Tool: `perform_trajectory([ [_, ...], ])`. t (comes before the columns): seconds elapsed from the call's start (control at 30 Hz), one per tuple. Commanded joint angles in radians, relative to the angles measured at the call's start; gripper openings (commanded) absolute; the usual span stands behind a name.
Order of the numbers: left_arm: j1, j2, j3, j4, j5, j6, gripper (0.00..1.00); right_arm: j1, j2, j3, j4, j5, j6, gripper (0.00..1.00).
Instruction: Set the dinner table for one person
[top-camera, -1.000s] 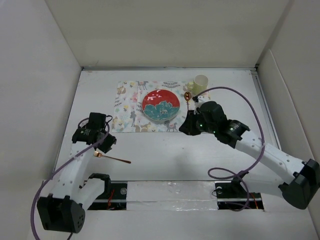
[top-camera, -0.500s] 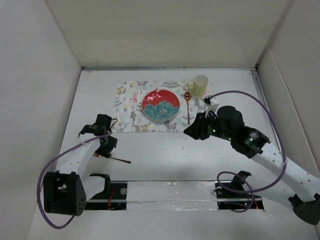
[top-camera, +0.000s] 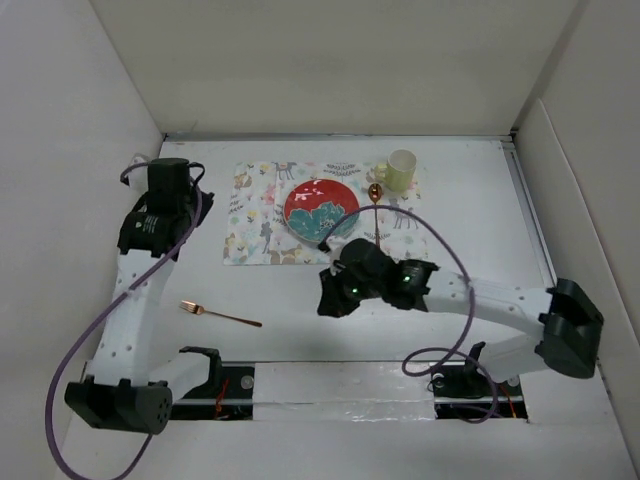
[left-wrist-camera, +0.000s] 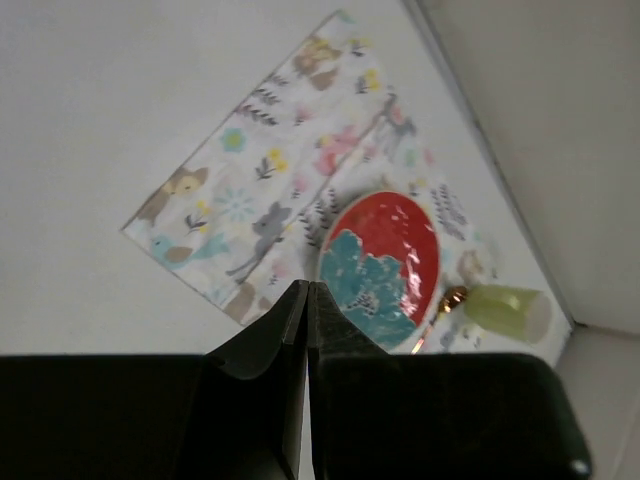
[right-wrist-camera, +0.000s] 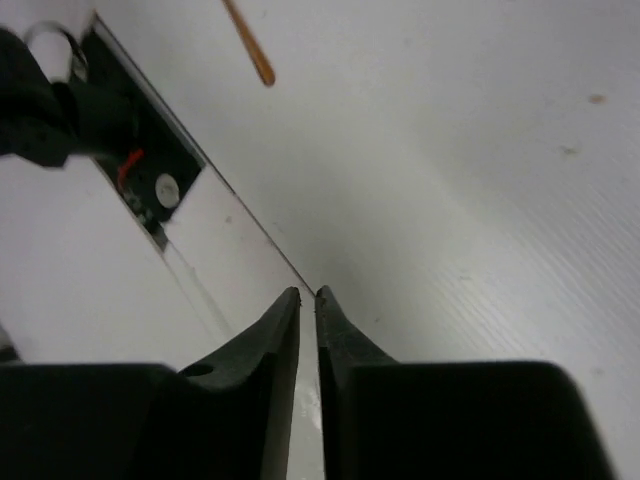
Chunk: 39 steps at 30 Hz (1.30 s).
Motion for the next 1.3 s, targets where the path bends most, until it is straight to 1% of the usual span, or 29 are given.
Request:
perform_trajectory([
  [0.0, -0.004, -0.076, 0.077, 0.035, 0.115, 0.207, 0.0, 0.113, 0.155, 0.145, 0.149, 0.071, -0.074, 0.27],
  [0.03, -0.004, -0.079, 0.092, 0.048, 0.138, 0.233, 0.0, 0.134, 0.205, 0.18, 0.155, 0.095, -0.114, 0.31],
  [0.07, -0.004, -0.089, 0.126, 0.055, 0.181, 0.272, 0.0, 0.18, 0.297, 0.29, 0.16, 0.121, -0.166, 0.4],
  [0.1, -0.004, -0.095, 0.126, 0.055, 0.2, 0.292, 0.0, 0.18, 0.348, 0.291, 0.16, 0.138, -0.166, 0.4],
  [0.13, -0.004, -0.103, 0.132, 0.07, 0.22, 0.309, 0.03, 0.19, 0.395, 0.329, 0.16, 0.151, -0.201, 0.41],
  [0.17, -0.004, -0.115, 0.138, 0.074, 0.236, 0.33, 0.06, 0.203, 0.449, 0.419, 0.151, 0.16, -0.224, 0.42],
  [0.2, -0.004, -0.123, 0.141, 0.079, 0.276, 0.365, 0.12, 0.203, 0.498, 0.467, 0.137, 0.163, -0.247, 0.42],
  [0.23, -0.004, -0.128, 0.145, 0.084, 0.292, 0.382, 0.16, 0.203, 0.596, 0.519, 0.099, 0.168, -0.279, 0.43],
  [0.27, -0.004, -0.144, 0.139, 0.09, 0.309, 0.391, 0.21, 0.216, 0.642, 0.568, 0.077, 0.189, -0.295, 0.43],
  [0.3, -0.004, -0.157, 0.134, 0.097, 0.356, 0.398, 0.29, 0.225, 0.688, 0.674, 0.023, 0.192, -0.307, 0.43],
  [0.33, -0.004, -0.166, 0.128, 0.117, 0.382, 0.411, 0.32, 0.225, 0.771, 0.725, 0.001, 0.198, -0.339, 0.43],
  [0.4, -0.004, -0.195, 0.134, 0.127, 0.425, 0.413, 0.38, 0.236, 0.834, 0.844, -0.027, 0.243, -0.35, 0.42],
  [0.5, -0.018, -0.221, 0.169, 0.124, 0.438, 0.422, 0.41, 0.245, 0.935, 0.961, -0.058, 0.261, -0.358, 0.42],
  [0.53, -0.028, -0.227, 0.178, 0.124, 0.438, 0.422, 0.41, 0.245, 0.96, 1.039, -0.082, 0.264, -0.358, 0.42],
  [0.57, -0.038, -0.24, 0.186, 0.124, 0.444, 0.415, 0.41, 0.245, 1.01, 1.079, -0.101, 0.275, -0.359, 0.43],
  [0.6, -0.053, -0.246, 0.184, 0.125, 0.456, 0.412, 0.41, 0.245, 1.035, 1.119, -0.131, 0.28, -0.363, 0.43],
  [0.63, -0.064, -0.25, 0.183, 0.125, 0.461, 0.408, 0.41, 0.245, 1.06, 1.192, -0.148, 0.28, -0.367, 0.44],
  [0.7, -0.087, -0.258, 0.177, 0.124, 0.473, 0.396, 0.41, 0.245, 1.124, 1.262, -0.194, 0.258, -0.372, 0.45],
  [0.77, -0.087, -0.263, 0.165, 0.122, 0.477, 0.387, 0.41, 0.256, 1.155, 1.328, -0.211, 0.243, -0.379, 0.46],
  [0.9, -0.11, -0.272, 0.134, 0.096, 0.444, 0.362, 0.41, 0.266, 1.204, 1.386, -0.23, 0.228, -0.381, 0.46],
  [0.97, -0.11, -0.295, 0.116, 0.081, 0.424, 0.347, 0.39, 0.277, 1.219, 1.396, -0.24, 0.186, -0.379, 0.46],
  [1.1, -0.119, -0.309, 0.105, 0.065, 0.389, 0.352, 0.39, 0.286, 1.244, 1.383, -0.246, 0.188, -0.378, 0.46],
  [1.2, -0.119, -0.309, 0.105, 0.07, 0.396, 0.35, 0.39, 0.286, 1.253, 1.376, -0.263, 0.195, -0.381, 0.46],
  [1.23, -0.119, -0.31, 0.099, 0.079, 0.396, 0.347, 0.39, 0.286, 1.253, 1.357, -0.263, 0.203, -0.386, 0.46],
  [1.27, -0.119, -0.316, 0.094, 0.085, 0.398, 0.343, 0.39, 0.286, 1.249, 1.341, -0.262, 0.244, -0.387, 0.45],
])
